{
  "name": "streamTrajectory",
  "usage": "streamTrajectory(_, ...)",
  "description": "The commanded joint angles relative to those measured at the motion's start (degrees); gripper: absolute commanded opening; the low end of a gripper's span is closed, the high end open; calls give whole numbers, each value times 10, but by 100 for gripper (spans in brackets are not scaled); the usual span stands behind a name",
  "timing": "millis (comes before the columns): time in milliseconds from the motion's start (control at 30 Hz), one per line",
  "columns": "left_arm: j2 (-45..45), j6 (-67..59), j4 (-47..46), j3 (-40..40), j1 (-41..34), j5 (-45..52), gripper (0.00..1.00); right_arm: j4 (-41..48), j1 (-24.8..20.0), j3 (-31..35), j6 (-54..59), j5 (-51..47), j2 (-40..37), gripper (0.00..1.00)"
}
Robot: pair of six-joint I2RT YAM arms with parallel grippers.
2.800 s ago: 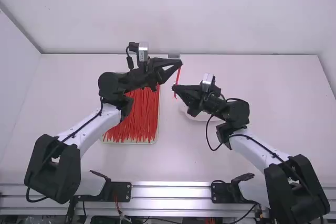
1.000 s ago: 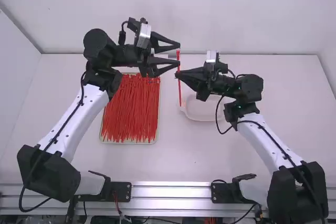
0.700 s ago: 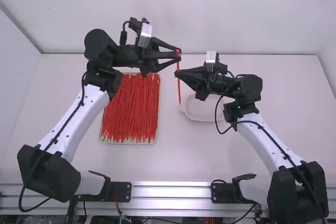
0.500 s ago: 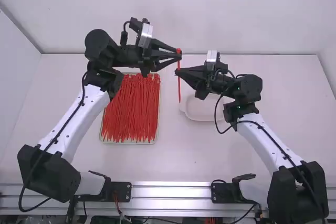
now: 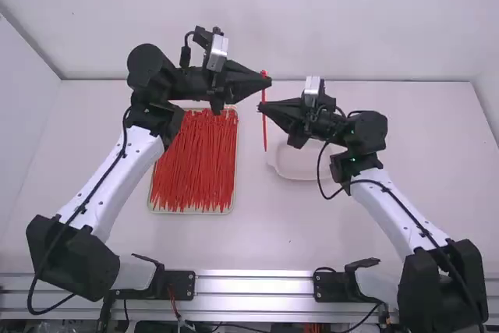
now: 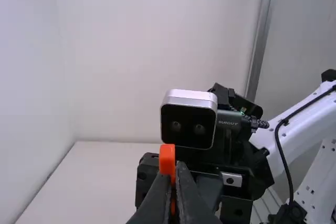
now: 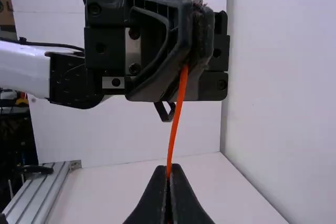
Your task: Fasten the cable tie
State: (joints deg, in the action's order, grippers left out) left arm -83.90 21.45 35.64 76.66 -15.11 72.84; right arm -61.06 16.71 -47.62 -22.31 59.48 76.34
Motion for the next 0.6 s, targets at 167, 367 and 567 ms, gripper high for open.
streamTrajectory(167, 2, 36, -1, 13, 0, -35, 2, -2, -5, -19, 13, 0, -2, 0)
streamTrajectory(367, 2, 36, -45, 13, 9, -81, 2, -1, -32, -19, 12, 7, -2, 99)
streamTrajectory(567, -1, 38, -60, 13, 21, -100, 2, 15, -63, -19, 19, 5, -2, 98)
